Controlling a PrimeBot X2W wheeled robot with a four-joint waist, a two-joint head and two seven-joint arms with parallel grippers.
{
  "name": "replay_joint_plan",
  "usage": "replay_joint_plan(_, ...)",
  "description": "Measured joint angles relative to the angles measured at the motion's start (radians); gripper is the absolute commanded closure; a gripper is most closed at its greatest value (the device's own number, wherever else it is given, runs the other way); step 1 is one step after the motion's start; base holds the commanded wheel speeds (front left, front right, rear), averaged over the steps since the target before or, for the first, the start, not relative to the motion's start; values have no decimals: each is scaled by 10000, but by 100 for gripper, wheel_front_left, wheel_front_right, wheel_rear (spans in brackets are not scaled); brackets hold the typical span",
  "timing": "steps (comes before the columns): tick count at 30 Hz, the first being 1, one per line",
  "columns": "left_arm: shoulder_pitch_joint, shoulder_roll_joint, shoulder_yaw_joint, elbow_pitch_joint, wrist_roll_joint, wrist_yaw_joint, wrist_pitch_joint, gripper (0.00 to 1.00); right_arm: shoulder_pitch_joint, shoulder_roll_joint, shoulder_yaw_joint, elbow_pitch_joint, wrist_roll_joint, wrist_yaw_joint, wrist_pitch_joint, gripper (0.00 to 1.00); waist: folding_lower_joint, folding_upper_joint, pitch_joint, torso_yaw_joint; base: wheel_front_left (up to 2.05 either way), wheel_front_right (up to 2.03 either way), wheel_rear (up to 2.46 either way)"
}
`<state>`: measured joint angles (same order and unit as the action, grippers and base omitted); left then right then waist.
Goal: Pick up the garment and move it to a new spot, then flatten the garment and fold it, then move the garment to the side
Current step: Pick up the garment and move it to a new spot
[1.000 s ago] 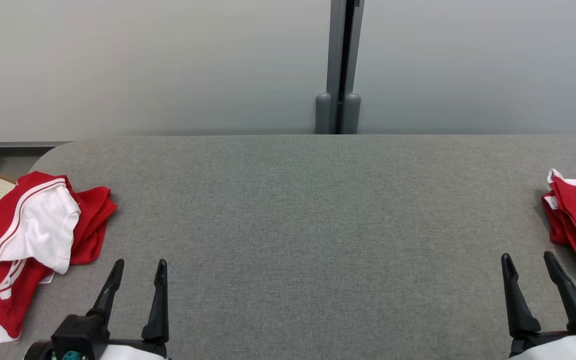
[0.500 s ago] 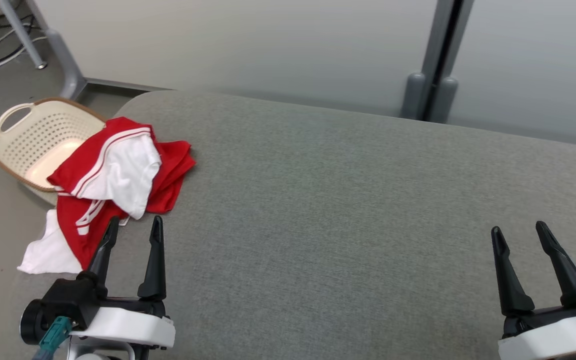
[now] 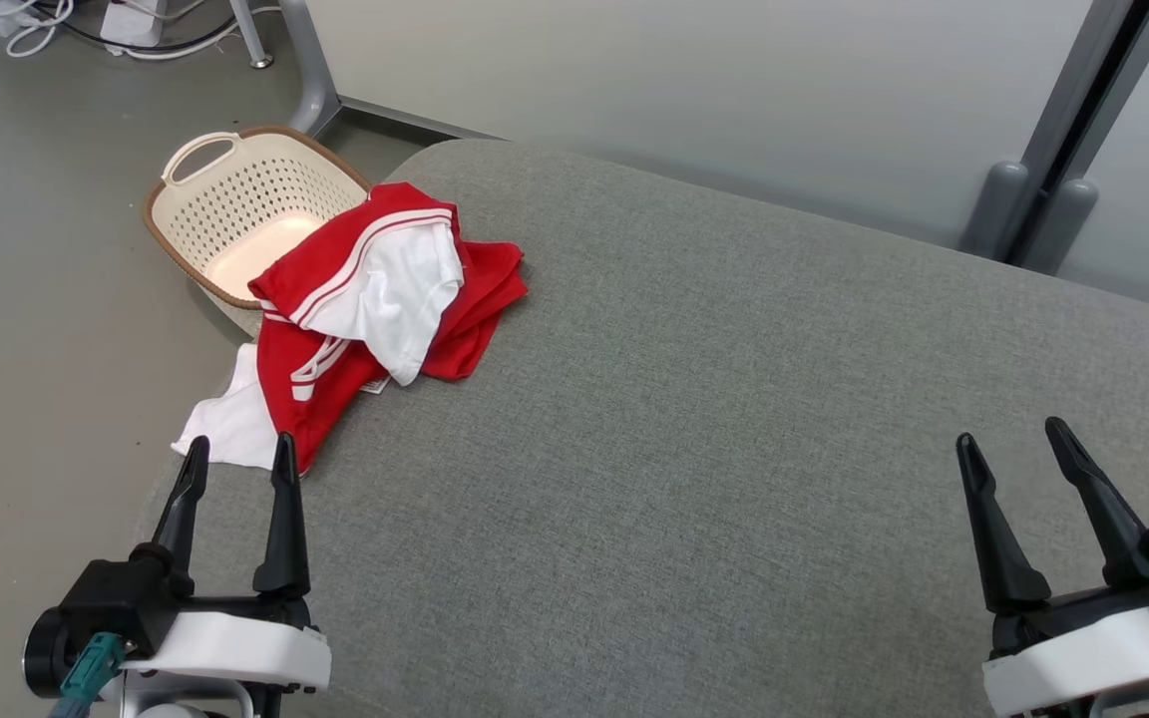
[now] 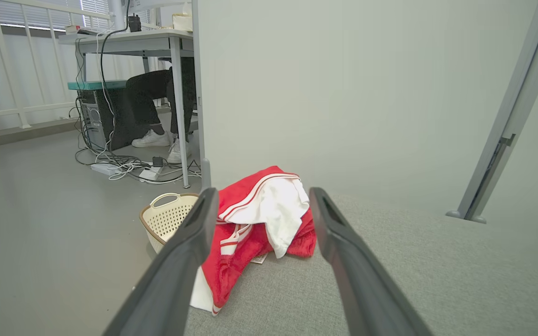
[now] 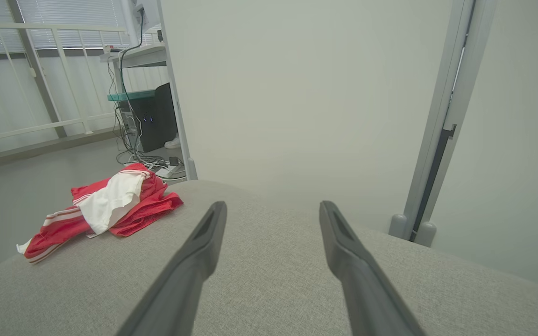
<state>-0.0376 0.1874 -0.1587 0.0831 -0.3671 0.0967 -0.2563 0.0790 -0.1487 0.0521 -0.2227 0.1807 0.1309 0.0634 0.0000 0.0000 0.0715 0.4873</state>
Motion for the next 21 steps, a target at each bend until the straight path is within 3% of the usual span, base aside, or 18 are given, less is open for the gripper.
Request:
replay_joint_plan(11,-224,-151,29,282,77,-63,-40,0,-29,-69,-94,13,35,0,157,0,0,0,20,18,0,0,0)
replay_joint_plan(21,-1776,-571,510,834,46,-355,-69,0,-631,-391,-142,-510,-67,0,418,0,-1,0,853,-433,0,0,0)
